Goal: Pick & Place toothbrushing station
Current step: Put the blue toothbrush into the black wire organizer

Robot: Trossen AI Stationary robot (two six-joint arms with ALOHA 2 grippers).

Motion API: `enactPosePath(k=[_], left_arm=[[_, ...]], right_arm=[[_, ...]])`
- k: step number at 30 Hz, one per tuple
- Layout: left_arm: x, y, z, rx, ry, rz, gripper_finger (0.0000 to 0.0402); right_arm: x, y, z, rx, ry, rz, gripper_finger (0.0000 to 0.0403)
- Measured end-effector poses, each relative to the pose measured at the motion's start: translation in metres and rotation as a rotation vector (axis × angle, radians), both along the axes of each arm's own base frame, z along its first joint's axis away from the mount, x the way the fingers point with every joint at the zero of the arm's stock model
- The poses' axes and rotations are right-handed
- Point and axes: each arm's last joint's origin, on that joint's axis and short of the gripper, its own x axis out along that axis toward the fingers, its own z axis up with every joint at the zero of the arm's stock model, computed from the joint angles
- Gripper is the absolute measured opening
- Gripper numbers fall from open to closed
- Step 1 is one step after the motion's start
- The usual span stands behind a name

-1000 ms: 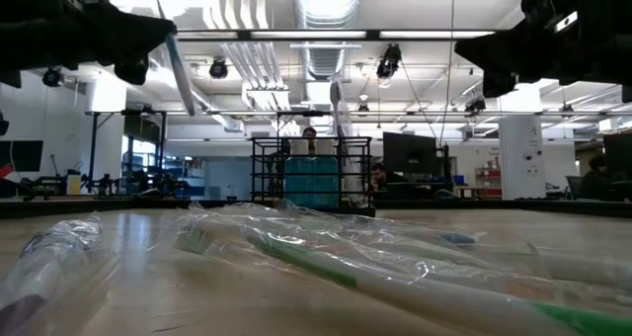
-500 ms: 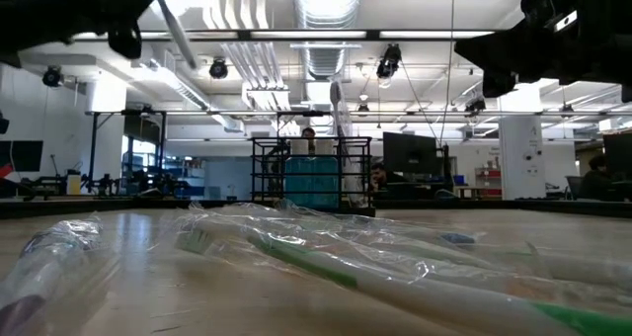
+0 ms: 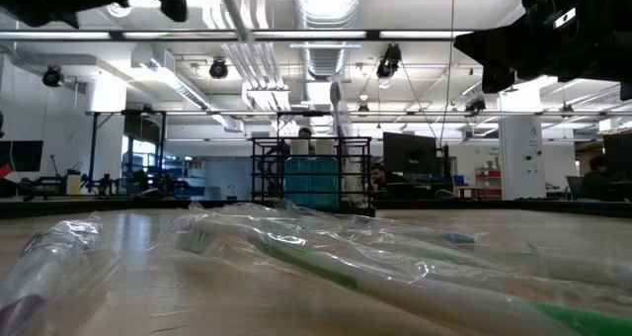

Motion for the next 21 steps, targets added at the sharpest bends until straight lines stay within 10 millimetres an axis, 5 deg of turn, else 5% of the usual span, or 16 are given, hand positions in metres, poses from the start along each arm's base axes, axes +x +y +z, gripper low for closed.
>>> enactPosePath(k=[8,21], left_arm=[[0.042,0.013,-0.030,-0.064,0.129,0.020,0.0022],[0.059,0.023,-0.059,-0.140,0.204,0.041,0.0022]], right_arm=[[0.000,0.000,0.000,-0.008,0.001,-0.001,0.0008],[0.000,0.000,0.000,-0.008,0.002,-0.001,0.0008]])
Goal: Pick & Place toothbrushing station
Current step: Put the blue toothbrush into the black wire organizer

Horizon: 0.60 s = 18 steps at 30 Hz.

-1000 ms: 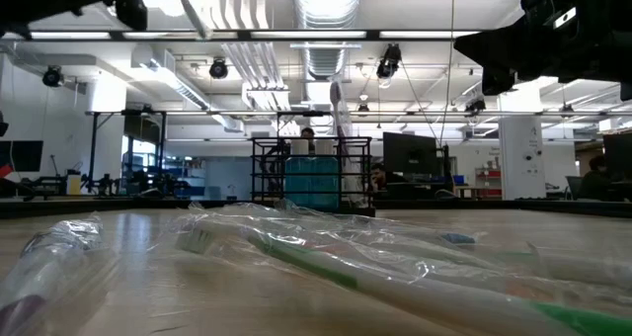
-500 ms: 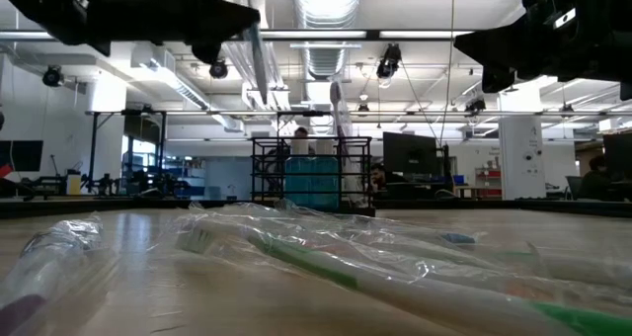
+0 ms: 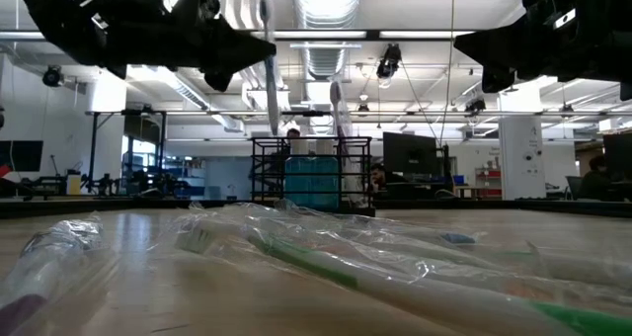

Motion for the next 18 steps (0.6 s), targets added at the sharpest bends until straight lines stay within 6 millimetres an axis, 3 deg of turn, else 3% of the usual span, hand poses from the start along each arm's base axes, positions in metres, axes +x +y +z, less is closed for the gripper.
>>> enactPosePath(k=[18], left_arm=[[0.019,0.007,-0.039,-0.004,0.145,0.059,0.0022]], right_arm=[[0.000,0.000,0.000,0.001,-0.005,0.000,0.0008]])
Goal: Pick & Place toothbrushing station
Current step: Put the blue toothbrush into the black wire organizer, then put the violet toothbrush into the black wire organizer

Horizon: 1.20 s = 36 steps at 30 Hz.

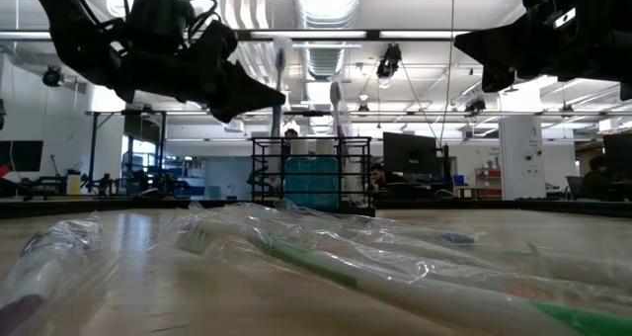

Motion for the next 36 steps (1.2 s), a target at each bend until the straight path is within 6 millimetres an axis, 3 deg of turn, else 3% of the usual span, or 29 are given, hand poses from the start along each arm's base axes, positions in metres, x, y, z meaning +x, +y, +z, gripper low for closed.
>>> enactPosePath(k=[12,25,29,36], left_arm=[[0.010,0.003,-0.025,-0.020,0.060,0.019,0.0025],[0.011,0.003,-0.029,-0.056,0.069,0.032,0.0036],[0.011,0.003,-0.030,-0.075,0.083,0.008,0.0077],[0.009,0.002,-0.022,-0.081,0.044,0.008,0.0192]], right_arm=[[0.000,0.000,0.000,0.000,-0.002,0.001,0.0008],[0.000,0.000,0.000,0.004,-0.002,0.002,0.0008],[0.000,0.000,0.000,0.004,-0.002,0.002,0.0008],[0.000,0.000,0.000,0.004,-0.001,0.002,0.0008]])
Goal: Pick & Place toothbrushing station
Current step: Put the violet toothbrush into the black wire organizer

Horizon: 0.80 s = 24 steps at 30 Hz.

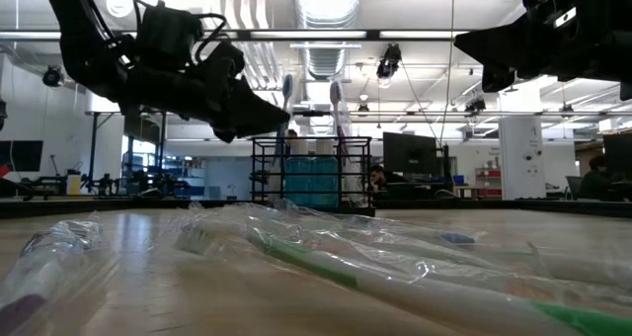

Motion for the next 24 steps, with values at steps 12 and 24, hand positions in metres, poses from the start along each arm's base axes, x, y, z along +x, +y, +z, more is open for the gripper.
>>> enactPosePath(k=[12,24], left_arm=[[-0.028,-0.008,0.054,0.021,-0.142,-0.031,0.0279],[-0.117,-0.031,0.094,0.065,-0.102,-0.104,0.0092]], right_arm=[[0.000,0.000,-0.001,0.000,0.005,0.000,0.0008],[0.000,0.000,0.000,0.024,-0.003,0.002,0.0008]])
